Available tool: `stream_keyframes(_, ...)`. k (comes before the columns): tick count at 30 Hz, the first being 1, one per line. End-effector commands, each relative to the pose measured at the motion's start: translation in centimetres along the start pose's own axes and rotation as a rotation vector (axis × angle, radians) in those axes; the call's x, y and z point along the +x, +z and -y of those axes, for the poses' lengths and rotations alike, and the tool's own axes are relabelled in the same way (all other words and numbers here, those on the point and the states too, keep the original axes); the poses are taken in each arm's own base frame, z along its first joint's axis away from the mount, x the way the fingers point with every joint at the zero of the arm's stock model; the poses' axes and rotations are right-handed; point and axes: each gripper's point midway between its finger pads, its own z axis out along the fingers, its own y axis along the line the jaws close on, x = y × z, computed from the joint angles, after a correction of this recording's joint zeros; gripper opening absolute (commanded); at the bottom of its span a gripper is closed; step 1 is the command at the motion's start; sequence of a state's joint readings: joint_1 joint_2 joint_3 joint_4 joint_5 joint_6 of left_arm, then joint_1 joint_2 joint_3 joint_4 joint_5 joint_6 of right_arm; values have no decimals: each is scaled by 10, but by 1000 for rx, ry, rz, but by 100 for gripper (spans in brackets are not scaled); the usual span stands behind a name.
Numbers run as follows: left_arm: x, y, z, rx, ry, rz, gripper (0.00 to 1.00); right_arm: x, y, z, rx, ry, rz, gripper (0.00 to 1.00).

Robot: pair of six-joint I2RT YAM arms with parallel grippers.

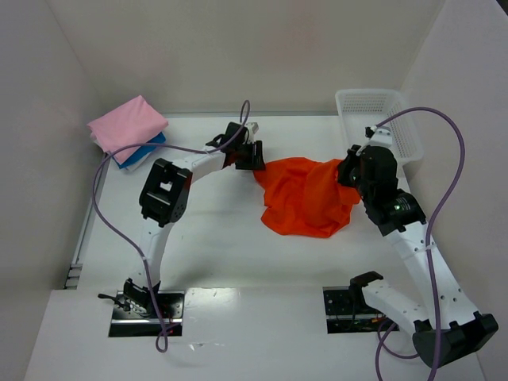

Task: Fold and stack the t-shirts
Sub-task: Flatten out the tshirt

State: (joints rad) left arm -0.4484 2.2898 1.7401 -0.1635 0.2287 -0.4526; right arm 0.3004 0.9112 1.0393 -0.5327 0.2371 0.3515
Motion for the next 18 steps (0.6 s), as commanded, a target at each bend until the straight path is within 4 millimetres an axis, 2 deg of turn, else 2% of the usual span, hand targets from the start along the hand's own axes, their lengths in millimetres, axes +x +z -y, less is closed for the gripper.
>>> stream_keyframes(1,-5,6,11,48,-5,8,59,-6,2,3,17,13,28,12)
stream_keyframes(4,0,6,13,67,-16,-10,46,0,2,5,23,9,12,12)
stream_keyframes(5,-1,6,16,82,-13,-5,34,0,2,5,23,9,12,12)
stream_keyframes(7,1,7,15,82,-22,-5,18,4,4,6,27,16,4,12)
stream_keyframes(9,-13,-3,20,74,-14,30,3,2,4,5,23,18,12,12)
stream_keyframes(10,-19,-7,21,68,0,48,0,4,7,5,28,15,1,12)
stream_keyframes(13,-43,-35,26,26,40,115,0,7,14,5,36,10,-18,13)
stream_keyframes(14,-67,-57,31,15,57,173,0,4,14,3,31,13,-7,13)
stream_keyframes(16,-87,-81,30,-47,83,223,0,0,13,3,31,30,17,13)
stream_keyframes(17,-101,-96,22,-73,92,255,0,1,14,3,30,31,20,13)
stream_keyframes(18,-123,-126,31,-63,97,316,0,-4,11,2,21,37,40,15)
